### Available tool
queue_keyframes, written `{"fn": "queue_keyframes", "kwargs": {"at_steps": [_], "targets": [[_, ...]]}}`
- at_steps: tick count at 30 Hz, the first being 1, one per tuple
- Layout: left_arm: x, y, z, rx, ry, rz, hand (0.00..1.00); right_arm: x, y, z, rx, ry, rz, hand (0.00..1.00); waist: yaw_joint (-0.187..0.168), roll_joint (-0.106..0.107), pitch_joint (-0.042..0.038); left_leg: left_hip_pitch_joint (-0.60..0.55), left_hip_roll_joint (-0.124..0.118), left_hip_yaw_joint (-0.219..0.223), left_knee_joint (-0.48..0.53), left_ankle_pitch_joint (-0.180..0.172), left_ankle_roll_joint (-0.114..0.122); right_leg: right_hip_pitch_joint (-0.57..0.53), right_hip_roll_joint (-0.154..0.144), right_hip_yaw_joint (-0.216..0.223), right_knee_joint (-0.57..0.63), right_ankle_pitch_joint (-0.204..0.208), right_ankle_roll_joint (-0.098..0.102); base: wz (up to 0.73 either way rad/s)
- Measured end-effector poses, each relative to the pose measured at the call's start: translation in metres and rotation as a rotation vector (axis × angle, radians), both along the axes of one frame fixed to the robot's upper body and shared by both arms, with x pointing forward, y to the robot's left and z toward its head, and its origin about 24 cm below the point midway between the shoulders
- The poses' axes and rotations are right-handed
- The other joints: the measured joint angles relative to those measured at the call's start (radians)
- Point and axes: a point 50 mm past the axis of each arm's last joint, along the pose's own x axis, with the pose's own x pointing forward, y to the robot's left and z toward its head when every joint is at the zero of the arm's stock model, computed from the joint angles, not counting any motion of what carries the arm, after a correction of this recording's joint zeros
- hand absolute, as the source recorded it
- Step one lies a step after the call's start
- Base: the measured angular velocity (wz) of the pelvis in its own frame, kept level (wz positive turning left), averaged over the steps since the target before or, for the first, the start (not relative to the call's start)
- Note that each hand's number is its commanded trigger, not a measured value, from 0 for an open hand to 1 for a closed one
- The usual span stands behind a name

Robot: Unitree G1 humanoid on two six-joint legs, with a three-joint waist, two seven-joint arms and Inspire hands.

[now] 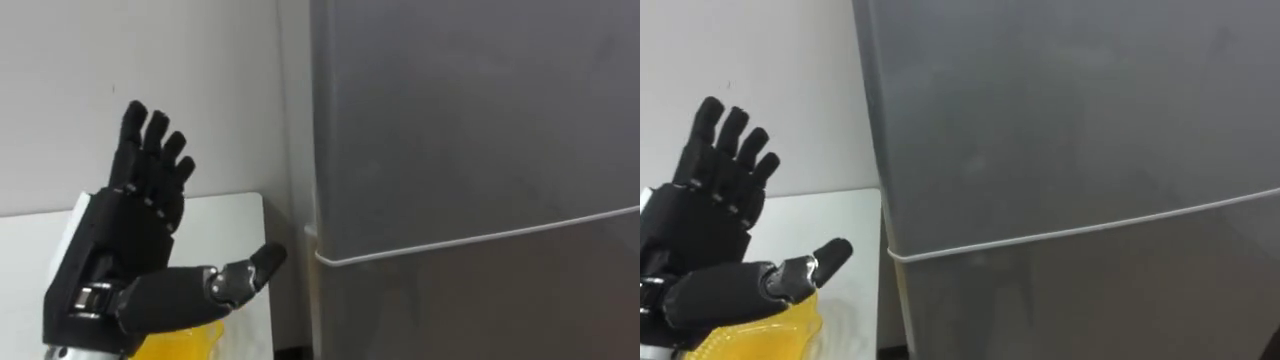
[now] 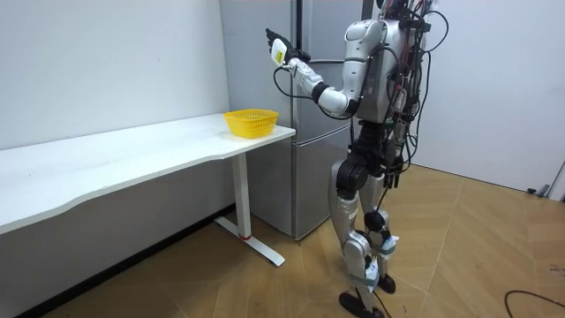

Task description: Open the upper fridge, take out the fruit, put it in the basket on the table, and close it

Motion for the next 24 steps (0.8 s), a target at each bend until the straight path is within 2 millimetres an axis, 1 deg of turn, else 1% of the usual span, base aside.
{"fn": "queue_keyframes", "kwargs": {"at_steps": [2, 5, 11, 14, 19, 20, 24], "targets": [[0.0, -0.002, -0.001, 0.013, 0.002, -0.031, 0.0, 0.002, 0.0, 0.0, 0.0, -0.003, 0.002, 0.0, -0.009, 0.005, -0.0026, 0.001, 0.0, 0.0, -0.003, 0.0, 0.0, 0.0, 0.001, 0.002, 0.0, 0.0, 0.0, -0.03], [0.0, -0.004, -0.001, 0.025, 0.008, -0.089, 0.0, 0.002, -0.001, 0.0, -0.002, -0.001, 0.004, 0.0, -0.014, 0.007, -0.004, 0.002, 0.001, 0.002, -0.004, 0.0, 0.0, -0.003, 0.003, 0.013, 0.0, 0.0, 0.0, -0.08], [0.0, -0.008, -0.003, 0.058, 0.027, -0.153, 0.0, -0.002, -0.002, 0.0, -0.006, 0.019, 0.013, 0.0, -0.015, 0.005, -0.0009, -0.001, 0.003, 0.006, -0.004, 0.0, 0.0, -0.008, 0.007, 0.024, 0.001, 0.002, -0.003, -0.04], [0.0, -0.012, -0.005, 0.073, 0.041, -0.191, 0.0, -0.002, -0.002, 0.0, -0.006, 0.025, 0.017, 0.0, -0.013, 0.004, -0.0009, -0.001, 0.005, 0.02, -0.004, 0.0, 0.0, -0.01, 0.008, 0.024, 0.002, 0.003, -0.005, -0.01], [-0.001, -0.018, -0.008, 0.094, 0.061, -0.251, 0.0, -0.001, 0.0, 0.0, 0.014, 0.041, 0.041, 0.0, -0.011, 0.004, -0.0017, -0.001, 0.009, 0.028, -0.004, 0.0, -0.001, -0.012, 0.011, 0.024, 0.003, 0.007, -0.008, -0.02], [-0.001, -0.019, -0.009, 0.097, 0.061, -0.261, 0.0, -0.001, 0.001, 0.0, 0.019, 0.045, 0.053, 0.0, -0.011, 0.007, -0.0037, -0.001, 0.009, 0.028, -0.004, 0.001, -0.001, -0.012, 0.011, 0.023, 0.003, 0.008, -0.009, 0.0], [-0.002, -0.021, -0.009, 0.091, 0.064, -0.303, 0.0, -0.002, 0.001, 0.0, 0.021, 0.055, 0.051, 0.0, -0.01, 0.01, -0.0056, -0.001, 0.01, 0.029, -0.003, 0.001, -0.003, -0.012, 0.012, 0.023, 0.003, 0.01, -0.009, 0.0]]}}
